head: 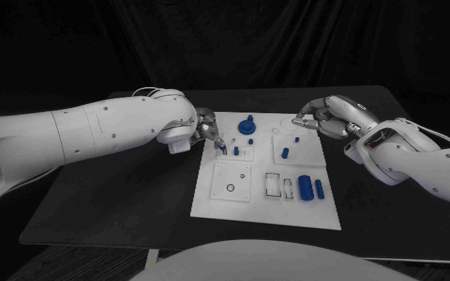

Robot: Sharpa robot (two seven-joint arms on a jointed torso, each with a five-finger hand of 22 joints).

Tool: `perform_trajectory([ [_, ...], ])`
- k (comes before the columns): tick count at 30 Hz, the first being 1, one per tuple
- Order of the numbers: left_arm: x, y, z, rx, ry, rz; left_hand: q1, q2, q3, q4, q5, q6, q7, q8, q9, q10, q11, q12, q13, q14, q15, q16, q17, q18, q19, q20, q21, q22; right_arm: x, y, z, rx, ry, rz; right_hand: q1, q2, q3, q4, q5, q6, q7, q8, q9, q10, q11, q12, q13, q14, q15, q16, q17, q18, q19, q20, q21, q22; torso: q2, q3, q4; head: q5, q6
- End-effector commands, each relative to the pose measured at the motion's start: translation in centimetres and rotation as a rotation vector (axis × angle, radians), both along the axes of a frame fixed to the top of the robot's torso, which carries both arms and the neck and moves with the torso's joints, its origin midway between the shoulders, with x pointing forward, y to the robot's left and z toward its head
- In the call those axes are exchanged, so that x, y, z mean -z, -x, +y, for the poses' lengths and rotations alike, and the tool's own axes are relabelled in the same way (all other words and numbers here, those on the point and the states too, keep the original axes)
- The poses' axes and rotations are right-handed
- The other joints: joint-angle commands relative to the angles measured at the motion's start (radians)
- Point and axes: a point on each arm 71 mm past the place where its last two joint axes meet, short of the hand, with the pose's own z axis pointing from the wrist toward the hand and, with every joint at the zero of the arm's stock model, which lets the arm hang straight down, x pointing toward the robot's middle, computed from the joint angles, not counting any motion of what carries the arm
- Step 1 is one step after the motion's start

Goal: Assemble the parts on the task board

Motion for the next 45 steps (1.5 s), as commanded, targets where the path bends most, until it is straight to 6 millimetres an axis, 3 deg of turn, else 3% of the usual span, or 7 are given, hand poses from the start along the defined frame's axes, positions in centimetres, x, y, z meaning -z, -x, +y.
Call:
perform_trajectory([
  [1, -0.1, 0.0, 0.0, -0.085, 0.047, -0.048, -0.001, 0.012, 0.106, -0.102, 0.009, -0.005, -0.003, 0.004, 0.001, 0.104, 0.007, 0.003, 0.263, 0.106, 0.004, 0.003, 0.263, 0.009, 0.03, 0.006, -0.003, 0.202, 0.1, 0.0, 0.1, 0.012, 0.004, 0.013, 0.003, 0.009, -0.004, -0.002, -0.002, 0.005, 0.002, -0.003, -0.001, 0.104, -0.006, 0.001, 0.26, 0.104, -0.003, 0.003, 0.263, 0.003, 0.08, -0.003, -0.007, 0.25, 0.001, -0.0007, -0.0004, 0.001, 0.0],
  [9, 0.5, 0.3, 0.0, -0.131, 0.058, -0.068, 0.003, 0.013, 0.107, -0.103, 0.021, -0.008, -0.002, 0.008, 0.003, 0.104, 0.008, 0.003, 0.263, 0.106, 0.005, 0.003, 0.263, 0.01, 0.028, 0.006, -0.006, 0.201, 0.2, -0.1, 0.2, 0.012, 0.004, 0.014, 0.004, 0.008, -0.004, -0.002, -0.001, 0.005, 0.002, -0.003, -0.001, 0.104, -0.006, 0.001, 0.26, 0.104, -0.003, 0.003, 0.263, 0.003, 0.079, -0.003, -0.008, 0.249, 0.001, 0.0008, 0.0003, 0.002, 0.0],
  [16, 1.3, 0.7, -0.1, -0.137, 0.049, -0.092, 0.008, 0.007, 0.105, -0.11, 0.066, -0.012, -0.001, 0.028, 0.013, 0.104, 0.008, 0.003, 0.263, 0.106, 0.005, 0.003, 0.263, 0.012, 0.022, 0.007, -0.018, 0.198, 0.2, -0.1, 0.3, 0.011, 0.004, 0.014, 0.005, 0.008, -0.004, -0.003, 0.0, 0.006, 0.002, -0.003, -0.001, 0.104, -0.007, 0.001, 0.26, 0.104, -0.004, 0.003, 0.263, 0.003, 0.078, -0.003, -0.009, 0.249, 0.0, 0.0009, -0.0019, 0.009, 0.0],
  [19, 1.6, 0.9, -0.2, -0.123, 0.035, -0.104, 0.009, -0.003, 0.102, -0.115, 0.109, -0.017, -0.002, 0.043, 0.019, 0.104, 0.007, 0.003, 0.263, 0.106, 0.004, 0.003, 0.263, 0.012, 0.023, 0.006, -0.017, 0.198, 0.2, -0.1, 0.4, 0.01, 0.003, 0.013, 0.007, 0.008, -0.004, -0.003, 0.002, 0.006, 0.001, -0.003, -0.001, 0.104, -0.007, 0.001, 0.26, 0.104, -0.004, 0.003, 0.263, 0.003, 0.078, -0.003, -0.009, 0.248, 0.001, 0.0, -0.0014, 0.011, 0.0],
  [22, 1.9, 1.1, -0.3, -0.113, 0.032, -0.114, 0.009, -0.013, 0.079, -0.112, 0.194, -0.019, -0.004, 0.061, 0.022, 0.104, 0.005, 0.003, 0.263, 0.106, 0.001, 0.003, 0.263, 0.011, 0.026, 0.004, -0.008, 0.2, 0.2, -0.1, 0.4, 0.01, 0.003, 0.012, 0.008, 0.009, -0.004, -0.004, 0.004, 0.007, 0.001, -0.003, -0.002, 0.104, -0.007, 0.001, 0.26, 0.104, -0.004, 0.003, 0.263, 0.003, 0.078, -0.003, -0.009, 0.248, 0.001, -0.0005, -0.0006, 0.011, 0.0],
  [36, 2.8, 1.7, -0.7, -0.1, 0.037, -0.113, 0.007, -0.015, 0.069, -0.109, 0.227, -0.021, -0.006, 0.075, 0.022, 0.104, 0.002, 0.003, 0.263, 0.106, -0.002, 0.003, 0.263, 0.01, 0.028, 0.001, -0.005, 0.201, 0.2, -0.2, 0.5, 0.01, 0.002, 0.012, 0.013, 0.011, -0.003, -0.004, 0.012, 0.008, 0.0, -0.003, -0.002, 0.104, -0.008, 0.001, 0.26, 0.104, -0.005, 0.003, 0.263, 0.004, 0.077, -0.004, -0.01, 0.248, 0.001, 0.0015, 0.0006, 0.011, 0.0],
  [45, 3.1, 1.9, -0.7, -0.104, 0.035, -0.108, 0.006, -0.014, 0.068, -0.108, 0.234, -0.023, -0.007, 0.077, 0.021, 0.104, 0.001, 0.003, 0.263, 0.106, -0.002, 0.003, 0.263, 0.01, 0.028, 0.001, -0.006, 0.2, 0.3, -0.2, 0.5, 0.011, 0.003, 0.014, 0.015, 0.013, -0.003, -0.003, 0.018, 0.01, 0.0, -0.003, -0.002, 0.104, -0.008, 0.001, 0.26, 0.104, -0.005, 0.003, 0.263, 0.004, 0.076, -0.004, -0.011, 0.248, 0.001, -0.0007, 0.0001, 0.011, 0.0],
])
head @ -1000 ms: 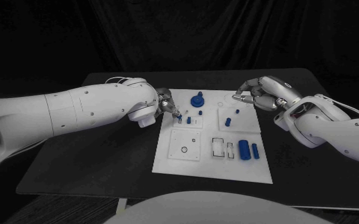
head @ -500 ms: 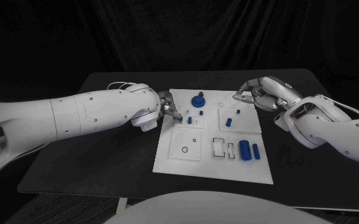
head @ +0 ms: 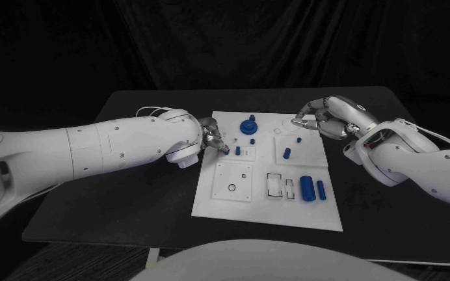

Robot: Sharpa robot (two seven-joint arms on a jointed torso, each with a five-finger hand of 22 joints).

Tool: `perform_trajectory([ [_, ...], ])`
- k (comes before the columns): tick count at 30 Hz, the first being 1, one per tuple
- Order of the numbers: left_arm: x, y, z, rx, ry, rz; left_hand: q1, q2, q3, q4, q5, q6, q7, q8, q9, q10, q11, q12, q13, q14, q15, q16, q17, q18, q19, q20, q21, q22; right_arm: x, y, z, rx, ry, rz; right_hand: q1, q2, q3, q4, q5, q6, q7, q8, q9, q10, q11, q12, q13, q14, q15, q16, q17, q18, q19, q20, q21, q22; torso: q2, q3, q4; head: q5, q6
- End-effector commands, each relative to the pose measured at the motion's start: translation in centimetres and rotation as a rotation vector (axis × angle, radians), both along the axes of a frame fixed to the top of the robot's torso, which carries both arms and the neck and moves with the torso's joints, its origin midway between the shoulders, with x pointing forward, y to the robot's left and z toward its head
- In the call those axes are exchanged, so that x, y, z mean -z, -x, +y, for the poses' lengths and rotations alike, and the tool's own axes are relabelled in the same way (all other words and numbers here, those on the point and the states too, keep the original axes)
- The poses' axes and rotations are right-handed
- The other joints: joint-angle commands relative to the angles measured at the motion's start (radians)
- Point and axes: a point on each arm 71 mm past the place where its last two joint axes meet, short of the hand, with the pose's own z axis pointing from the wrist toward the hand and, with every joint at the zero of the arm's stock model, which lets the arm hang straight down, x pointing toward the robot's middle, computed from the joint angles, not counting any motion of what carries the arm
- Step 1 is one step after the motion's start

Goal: Assemble the parts on the task board

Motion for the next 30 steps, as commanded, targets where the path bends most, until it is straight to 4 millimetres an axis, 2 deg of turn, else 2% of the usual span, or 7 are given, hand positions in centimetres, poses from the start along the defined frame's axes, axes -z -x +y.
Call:
perform_trajectory([
  [1, -0.01, 0.03, -0.24, 0.003, 0.011, -0.013, 0.01, 0.003, 0.085, -0.091, 0.003, -0.002, -0.009, 0.004, 0.0, 0.104, 0.001, 0.003, 0.263, 0.106, -0.002, 0.003, 0.263, 0.01, 0.028, 0.001, 0.001, 0.201, 0.17, -0.02, -0.05, 0.013, 0.004, 0.009, 0.005, 0.003, -0.003, -0.003, 0.005, 0.01, 0.0, -0.003, -0.001, 0.104, -0.009, -0.006, 0.26, 0.104, -0.005, 0.003, 0.264, 0.004, 0.076, -0.004, -0.005, 0.248, 0.0, -0.0007, 0.0005, -0.001, 0.0],
  [3, 0.02, 0.05, -0.26, 0.005, 0.01, -0.011, 0.009, 0.004, 0.084, -0.09, 0.002, -0.003, -0.01, 0.005, -0.002, 0.104, 0.001, 0.003, 0.263, 0.106, -0.002, 0.003, 0.263, 0.01, 0.027, 0.001, 0.0, 0.2, 0.18, -0.02, -0.03, 0.013, 0.004, 0.01, 0.005, 0.003, -0.003, -0.003, 0.005, 0.01, 0.0, -0.003, -0.001, 0.104, -0.009, -0.006, 0.26, 0.104, -0.005, 0.003, 0.264, 0.004, 0.076, -0.004, -0.005, 0.248, -0.001, -0.0008, 0.0001, -0.001, 0.0],
  [6, 0.12, 0.11, -0.31, 0.011, 0.008, -0.004, 0.007, 0.01, 0.079, -0.083, -0.026, -0.01, -0.011, 0.011, -0.014, 0.104, 0.001, 0.003, 0.263, 0.106, -0.003, 0.003, 0.263, 0.011, 0.026, -0.001, -0.004, 0.199, 0.22, -0.02, 0.0, 0.013, 0.005, 0.011, 0.007, 0.004, -0.002, -0.004, 0.008, 0.012, -0.001, -0.003, -0.001, 0.104, -0.009, -0.006, 0.26, 0.104, -0.006, 0.003, 0.264, 0.004, 0.075, -0.005, -0.006, 0.247, -0.001, -0.0005, -0.0003, -0.002, 0.0],
  [9, 0.16, 0.17, -0.33, 0.017, 0.007, 0.001, 0.009, 0.023, 0.072, -0.07, -0.1, -0.026, -0.008, 0.014, -0.033, 0.104, 0.003, 0.003, 0.263, 0.106, 0.0, 0.003, 0.263, 0.016, 0.015, 0.001, -0.032, 0.191, 0.25, -0.02, 0.0, 0.013, 0.005, 0.012, 0.009, 0.004, -0.002, -0.004, 0.011, 0.013, -0.001, -0.003, -0.001, 0.104, -0.009, -0.006, 0.26, 0.104, -0.006, 0.003, 0.264, 0.004, 0.075, -0.005, -0.006, 0.247, 0.0, -0.0002, 0.0, -0.004, 0.0],
  [11, 0.17, 0.19, -0.32, 0.02, 0.008, 0.002, 0.013, 0.025, 0.055, -0.062, -0.182, -0.038, -0.008, 0.023, -0.045, 0.104, 0.005, 0.003, 0.263, 0.106, 0.002, 0.003, 0.263, 0.019, 0.009, 0.004, -0.047, 0.187, 0.26, -0.01, -0.02, 0.013, 0.005, 0.012, 0.013, 0.004, -0.002, -0.005, 0.017, 0.014, -0.002, -0.004, -0.002, 0.104, -0.01, -0.006, 0.26, 0.104, -0.007, 0.003, 0.264, 0.004, 0.075, -0.005, -0.007, 0.247, 0.0, -0.0006, -0.0004, -0.005, 0.0],
  [22, 0.12, 0.18, -0.16, 0.019, 0.017, -0.006, 0.025, 0.023, 0.02, -0.044, -0.276, -0.054, -0.014, 0.051, -0.064, 0.104, 0.002, 0.003, 0.263, 0.106, 0.001, 0.003, 0.263, 0.02, 0.008, 0.005, -0.055, 0.186, 0.31, -0.01, -0.12, 0.016, 0.006, 0.013, 0.022, 0.005, -0.001, -0.004, 0.041, 0.016, -0.003, -0.007, -0.004, 0.104, -0.011, -0.006, 0.26, 0.104, -0.008, 0.003, 0.264, 0.005, 0.075, -0.007, -0.007, 0.247, 0.0, -0.001, -0.0009, -0.007, 0.0],
  [30, 0.05, 0.12, -0.05, 0.018, 0.028, -0.018, 0.029, 0.019, 0.011, -0.038, -0.295, -0.042, -0.021, 0.07, -0.065, 0.104, -0.003, 0.003, 0.263, 0.106, -0.002, 0.003, 0.263, 0.021, 0.008, 0.003, -0.057, 0.185, 0.42, 0.01, -0.13, 0.016, 0.007, 0.016, 0.025, 0.006, -0.001, -0.004, 0.048, 0.017, -0.004, -0.008, -0.005, 0.104, -0.012, -0.006, 0.26, 0.104, -0.008, 0.003, 0.264, 0.005, 0.075, -0.007, -0.007, 0.247, 0.001, -0.001, -0.0008, -0.005, 0.0],
])
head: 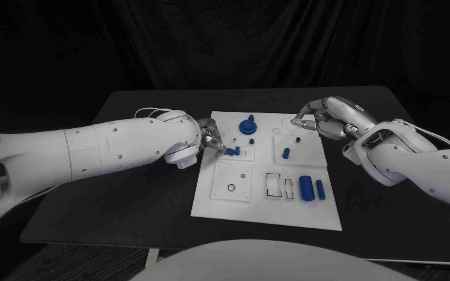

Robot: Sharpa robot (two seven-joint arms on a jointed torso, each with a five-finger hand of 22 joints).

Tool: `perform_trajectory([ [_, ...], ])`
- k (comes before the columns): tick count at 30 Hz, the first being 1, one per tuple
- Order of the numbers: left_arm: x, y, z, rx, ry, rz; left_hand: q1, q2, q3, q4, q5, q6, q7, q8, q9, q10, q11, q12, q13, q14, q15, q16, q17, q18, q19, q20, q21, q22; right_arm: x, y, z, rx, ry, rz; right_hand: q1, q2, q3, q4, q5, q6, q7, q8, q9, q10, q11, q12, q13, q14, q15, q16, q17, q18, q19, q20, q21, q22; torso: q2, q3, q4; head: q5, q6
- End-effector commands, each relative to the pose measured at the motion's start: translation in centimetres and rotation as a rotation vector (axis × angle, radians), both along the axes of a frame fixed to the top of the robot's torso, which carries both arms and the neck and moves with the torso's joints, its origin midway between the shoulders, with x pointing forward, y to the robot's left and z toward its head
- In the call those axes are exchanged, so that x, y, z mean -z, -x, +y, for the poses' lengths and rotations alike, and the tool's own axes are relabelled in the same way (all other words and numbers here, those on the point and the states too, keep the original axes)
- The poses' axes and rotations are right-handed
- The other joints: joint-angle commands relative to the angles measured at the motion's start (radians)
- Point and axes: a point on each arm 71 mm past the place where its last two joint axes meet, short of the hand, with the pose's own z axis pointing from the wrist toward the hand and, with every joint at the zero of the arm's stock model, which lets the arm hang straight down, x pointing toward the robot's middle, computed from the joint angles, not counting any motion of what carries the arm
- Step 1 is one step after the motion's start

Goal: Assemble the parts on the task board

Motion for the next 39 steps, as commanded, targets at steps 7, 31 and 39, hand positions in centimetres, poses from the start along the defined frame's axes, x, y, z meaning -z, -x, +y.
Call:
perform_trajectory([
  [7, -0.1, 0.0, -0.3, 0.028, 0.033, -0.016, 0.003, -0.015, -0.006, 0.0, -0.014, 0.008, -0.003, 0.009, -0.003, 0.104, -0.005, 0.003, 0.263, 0.106, -0.003, 0.003, 0.263, 0.021, 0.007, 0.002, -0.012, 0.184, 0.3, 0.0, -0.1, 0.013, 0.006, 0.015, 0.011, -0.001, 0.0, -0.004, 0.008, 0.007, 0.0, -0.004, -0.001, 0.104, -0.005, -0.003, 0.261, 0.104, -0.009, 0.003, 0.263, 0.005, 0.074, -0.008, -0.004, 0.246, 0.0, 0.0, 0.0009, -0.001, 0.0],
  [31, -1.2, -0.3, 0.0, 0.238, 0.001, -0.224, 0.116, -0.035, -0.032, -0.006, -0.19, -0.093, 0.061, -0.134, -0.208, 0.024, 0.043, -0.107, 0.171, 0.106, 0.038, 0.003, 0.263, 0.032, -0.03, 0.037, -0.077, 0.171, 0.4, 0.3, -0.4, 0.016, 0.007, 0.021, 0.02, -0.002, 0.001, -0.007, 0.014, 0.008, -0.001, -0.006, -0.003, 0.104, -0.006, -0.003, 0.261, 0.104, -0.01, 0.003, 0.263, 0.005, 0.073, -0.008, -0.006, 0.246, 0.0, 0.0003, 0.0013, -0.009, 0.0],
  [39, -1.3, -0.5, -0.1, 0.382, -0.013, -0.286, 0.171, -0.079, -0.051, 0.019, -0.266, -0.14, 0.048, -0.236, -0.361, -0.076, 0.038, -0.233, 0.061, 0.099, 0.04, -0.005, 0.256, 0.041, -0.063, 0.044, -0.115, 0.16, 0.5, 0.4, -0.4, 0.015, 0.007, 0.024, 0.022, -0.003, 0.002, -0.008, 0.014, 0.008, -0.001, -0.006, -0.003, 0.104, -0.006, -0.003, 0.261, 0.104, -0.01, 0.003, 0.263, 0.005, 0.074, -0.009, -0.005, 0.246, -0.001, -0.0001, 0.0012, -0.009, 0.0],
])
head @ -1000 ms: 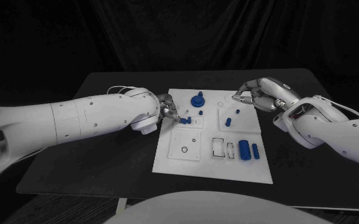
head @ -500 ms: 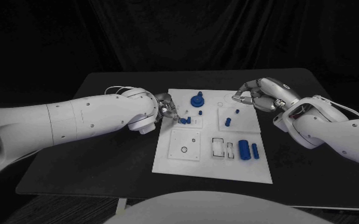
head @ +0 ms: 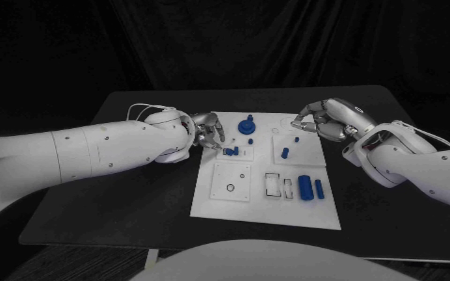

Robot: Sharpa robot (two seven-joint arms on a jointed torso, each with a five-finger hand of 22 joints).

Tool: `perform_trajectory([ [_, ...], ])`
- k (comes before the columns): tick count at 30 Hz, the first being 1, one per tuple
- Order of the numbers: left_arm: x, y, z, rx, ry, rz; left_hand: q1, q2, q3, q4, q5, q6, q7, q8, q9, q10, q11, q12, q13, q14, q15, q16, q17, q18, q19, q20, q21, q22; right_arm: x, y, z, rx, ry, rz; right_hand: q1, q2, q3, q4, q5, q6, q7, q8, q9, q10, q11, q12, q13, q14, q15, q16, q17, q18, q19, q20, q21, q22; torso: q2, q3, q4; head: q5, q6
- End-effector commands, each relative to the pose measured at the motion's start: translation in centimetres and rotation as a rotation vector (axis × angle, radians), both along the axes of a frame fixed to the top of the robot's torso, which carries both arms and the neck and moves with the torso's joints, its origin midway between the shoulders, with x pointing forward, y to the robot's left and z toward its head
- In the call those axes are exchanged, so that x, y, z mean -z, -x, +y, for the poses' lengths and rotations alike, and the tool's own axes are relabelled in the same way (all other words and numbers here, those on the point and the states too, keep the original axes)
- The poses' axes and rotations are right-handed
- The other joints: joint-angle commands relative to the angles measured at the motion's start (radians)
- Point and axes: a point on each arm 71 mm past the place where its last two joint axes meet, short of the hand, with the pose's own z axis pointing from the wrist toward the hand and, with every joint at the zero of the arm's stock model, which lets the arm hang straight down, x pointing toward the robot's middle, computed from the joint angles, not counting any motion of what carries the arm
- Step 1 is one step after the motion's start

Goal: Assemble the parts on the task board

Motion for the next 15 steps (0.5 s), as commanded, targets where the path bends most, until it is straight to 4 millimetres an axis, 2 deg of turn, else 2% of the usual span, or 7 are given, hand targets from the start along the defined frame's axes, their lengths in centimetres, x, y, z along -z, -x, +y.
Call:
perform_trajectory([
  [1, -0.26, 0.08, -0.74, 0.167, -0.003, -0.068, 0.018, -0.008, -0.01, 0.011, -0.019, -0.008, -0.009, -0.017, -0.036, -0.04, -0.005, -0.052, 0.037, 0.093, 0.006, -0.009, 0.251, 0.012, -0.017, -0.002, -0.021, 0.157, 0.2, 0.12, -0.04, 0.008, 0.004, 0.011, 0.008, 0.0, -0.001, -0.006, 0.007, 0.008, -0.001, -0.006, -0.001, 0.104, -0.006, -0.003, 0.26, 0.104, -0.009, 0.003, 0.263, 0.005, 0.074, -0.009, -0.005, 0.246, 0.0, -0.0006, 0.0006, 0.0, 0.0],
  [3, -0.28, -0.18, -0.7, 0.201, 0.008, -0.084, 0.032, -0.013, -0.013, 0.019, -0.022, -0.01, -0.019, -0.025, -0.059, -0.07, -0.013, -0.092, 0.001, 0.088, 0.004, -0.014, 0.246, 0.014, -0.027, -0.003, -0.031, 0.154, 0.25, 0.17, -0.04, 0.007, 0.003, 0.013, 0.008, 0.0, -0.001, -0.006, 0.007, 0.008, -0.001, -0.006, -0.001, 0.104, -0.006, -0.003, 0.26, 0.104, -0.009, 0.003, 0.263, 0.005, 0.074, -0.009, -0.005, 0.246, 0.0, -0.0012, 0.0004, 0.001, 0.0],
  [5, -0.31, -0.37, -0.64, 0.219, 0.019, -0.097, 0.035, -0.016, -0.018, 0.028, -0.026, -0.003, -0.014, -0.026, -0.071, -0.079, -0.011, -0.104, -0.011, 0.085, 0.004, -0.017, 0.243, 0.015, -0.033, -0.003, -0.038, 0.152, 0.27, 0.2, -0.04, 0.006, 0.003, 0.013, 0.008, 0.0, -0.001, -0.006, 0.007, 0.008, -0.001, -0.006, -0.001, 0.104, -0.006, -0.003, 0.26, 0.104, -0.009, 0.003, 0.263, 0.005, 0.074, -0.009, -0.005, 0.246, 0.001, -0.0013, 0.0002, 0.001, 0.0],
  [15, 0.09, -0.53, -0.59, 0.301, 0.091, -0.145, 0.032, -0.029, -0.054, 0.072, -0.047, 0.036, -0.021, -0.019, -0.108, -0.067, -0.014, -0.087, -0.008, 0.093, 0.002, -0.008, 0.251, 0.009, -0.023, -0.004, -0.002, 0.16, 0.41, 0.34, -0.21, 0.006, 0.005, 0.019, 0.009, -0.001, -0.001, -0.006, 0.007, 0.009, -0.001, -0.006, -0.001, 0.104, -0.006, -0.003, 0.26, 0.104, -0.009, 0.003, 0.263, 0.005, 0.074, -0.009, -0.005, 0.246, 0.002, -0.002, 0.0017, -0.004, 0.0],
])
